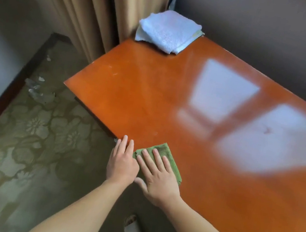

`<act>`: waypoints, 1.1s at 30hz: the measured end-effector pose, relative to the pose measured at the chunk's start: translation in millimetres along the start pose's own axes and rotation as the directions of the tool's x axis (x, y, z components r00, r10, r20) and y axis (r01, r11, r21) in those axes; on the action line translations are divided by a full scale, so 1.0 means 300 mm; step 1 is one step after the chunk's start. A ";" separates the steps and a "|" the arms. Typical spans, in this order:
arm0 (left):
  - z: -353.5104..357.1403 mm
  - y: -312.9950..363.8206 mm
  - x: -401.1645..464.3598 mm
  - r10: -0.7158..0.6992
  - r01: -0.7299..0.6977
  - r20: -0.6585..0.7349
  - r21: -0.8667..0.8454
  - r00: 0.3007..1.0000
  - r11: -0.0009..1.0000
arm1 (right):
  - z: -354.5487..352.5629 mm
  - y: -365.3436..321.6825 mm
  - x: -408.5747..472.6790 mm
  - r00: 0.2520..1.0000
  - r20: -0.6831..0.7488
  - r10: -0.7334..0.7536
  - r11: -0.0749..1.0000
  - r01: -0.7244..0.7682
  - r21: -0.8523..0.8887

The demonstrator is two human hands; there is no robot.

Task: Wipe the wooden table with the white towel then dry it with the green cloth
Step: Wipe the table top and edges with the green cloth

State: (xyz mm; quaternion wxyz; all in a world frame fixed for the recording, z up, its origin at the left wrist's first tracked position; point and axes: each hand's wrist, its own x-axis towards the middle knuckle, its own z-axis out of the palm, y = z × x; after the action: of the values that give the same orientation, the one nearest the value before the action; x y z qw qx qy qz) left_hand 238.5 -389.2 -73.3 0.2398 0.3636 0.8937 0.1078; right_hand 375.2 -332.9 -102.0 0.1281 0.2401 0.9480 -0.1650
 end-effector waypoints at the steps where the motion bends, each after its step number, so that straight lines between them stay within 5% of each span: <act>1: -0.026 -0.025 0.048 -0.007 0.007 0.015 0.052 1.000 0.999 | -0.017 -0.008 0.064 1.000 -0.014 -0.024 1.000 0.024 -0.008; 5: -0.128 -0.084 0.211 0.026 -0.054 0.112 0.261 0.993 0.964 | -0.088 0.019 0.255 0.998 -0.059 0.022 1.000 -0.022 0.009; 10: -0.179 -0.085 0.232 0.021 -0.082 0.238 0.246 0.971 0.966 | -0.112 -0.022 0.348 0.951 -0.094 0.293 0.950 -0.279 0.141; 17: -0.214 -0.037 0.255 -0.065 0.001 0.286 0.218 0.956 0.976 | -0.053 -0.141 0.252 0.987 -0.035 0.159 0.982 -0.155 0.104; 21: -0.180 0.009 0.242 -0.139 0.097 0.200 0.207 0.970 0.974 | -0.068 -0.121 0.247 0.985 -0.053 0.166 0.978 -0.158 0.134; 24: -0.110 0.094 0.217 -0.032 0.012 0.166 0.119 0.986 0.993 | -0.090 -0.013 0.210 0.969 -0.074 0.236 0.959 -0.219 0.182; 28: 0.007 0.283 0.174 0.201 -0.208 0.181 0.023 0.963 0.978 | -0.118 0.292 0.104 0.894 -0.130 0.428 0.896 -0.402 0.185; 33: 0.123 0.472 0.166 0.304 -0.320 0.130 0.127 0.944 0.939 | -0.177 0.734 -0.090 0.686 -0.100 0.720 0.690 -0.694 0.206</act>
State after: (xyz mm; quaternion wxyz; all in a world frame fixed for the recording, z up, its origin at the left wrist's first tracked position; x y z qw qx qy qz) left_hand 311.0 -252.6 -70.7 0.2405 0.5225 0.8159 0.0590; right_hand 499.1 -141.6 -100.3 0.0805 0.6100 0.7734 -0.1524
